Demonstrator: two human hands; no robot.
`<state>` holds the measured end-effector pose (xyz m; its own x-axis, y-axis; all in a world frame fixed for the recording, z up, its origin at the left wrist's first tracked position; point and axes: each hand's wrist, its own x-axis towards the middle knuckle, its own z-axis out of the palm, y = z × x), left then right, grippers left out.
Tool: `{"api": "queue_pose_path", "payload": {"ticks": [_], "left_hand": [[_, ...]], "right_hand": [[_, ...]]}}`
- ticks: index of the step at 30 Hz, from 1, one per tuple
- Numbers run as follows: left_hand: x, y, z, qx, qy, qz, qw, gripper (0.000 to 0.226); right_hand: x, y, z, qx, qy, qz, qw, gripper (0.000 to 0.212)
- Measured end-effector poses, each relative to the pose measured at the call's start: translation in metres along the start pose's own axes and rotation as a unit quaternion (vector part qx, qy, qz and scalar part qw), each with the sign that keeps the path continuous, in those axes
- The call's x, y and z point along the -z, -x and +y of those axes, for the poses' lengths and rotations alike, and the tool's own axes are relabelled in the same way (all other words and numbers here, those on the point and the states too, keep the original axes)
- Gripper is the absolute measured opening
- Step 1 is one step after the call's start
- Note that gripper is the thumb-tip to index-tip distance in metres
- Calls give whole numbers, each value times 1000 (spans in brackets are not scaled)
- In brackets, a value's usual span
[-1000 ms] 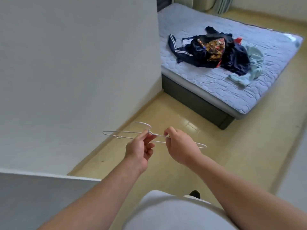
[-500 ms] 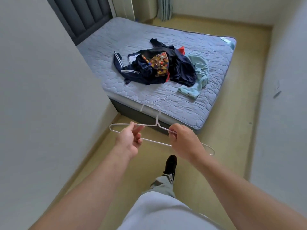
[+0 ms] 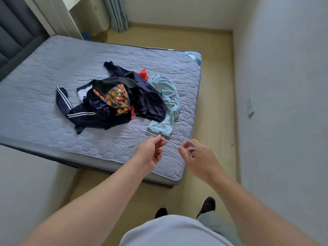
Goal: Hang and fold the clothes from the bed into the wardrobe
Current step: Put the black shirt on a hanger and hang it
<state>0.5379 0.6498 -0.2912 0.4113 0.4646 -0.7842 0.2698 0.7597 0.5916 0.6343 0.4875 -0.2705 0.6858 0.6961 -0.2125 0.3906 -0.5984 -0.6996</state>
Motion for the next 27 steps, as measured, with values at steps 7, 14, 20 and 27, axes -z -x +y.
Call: {"api": "queue_pose_path", "payload": {"ticks": [7, 14, 20, 27], "left_hand": [[-140, -99, 51, 11, 20, 26, 999, 19], [-220, -153, 118, 13, 62, 93, 994, 19], [-205, -211, 179, -8, 107, 153, 982, 14], [-130, -344, 241, 18, 104, 281, 954, 8]], "right_hand": [[73, -157, 64, -13, 8, -7, 1000, 30], [139, -289, 71, 64, 20, -94, 993, 25], [134, -393, 41, 111, 13, -163, 980, 27], [88, -523, 11, 105, 44, -210, 971, 31]]}}
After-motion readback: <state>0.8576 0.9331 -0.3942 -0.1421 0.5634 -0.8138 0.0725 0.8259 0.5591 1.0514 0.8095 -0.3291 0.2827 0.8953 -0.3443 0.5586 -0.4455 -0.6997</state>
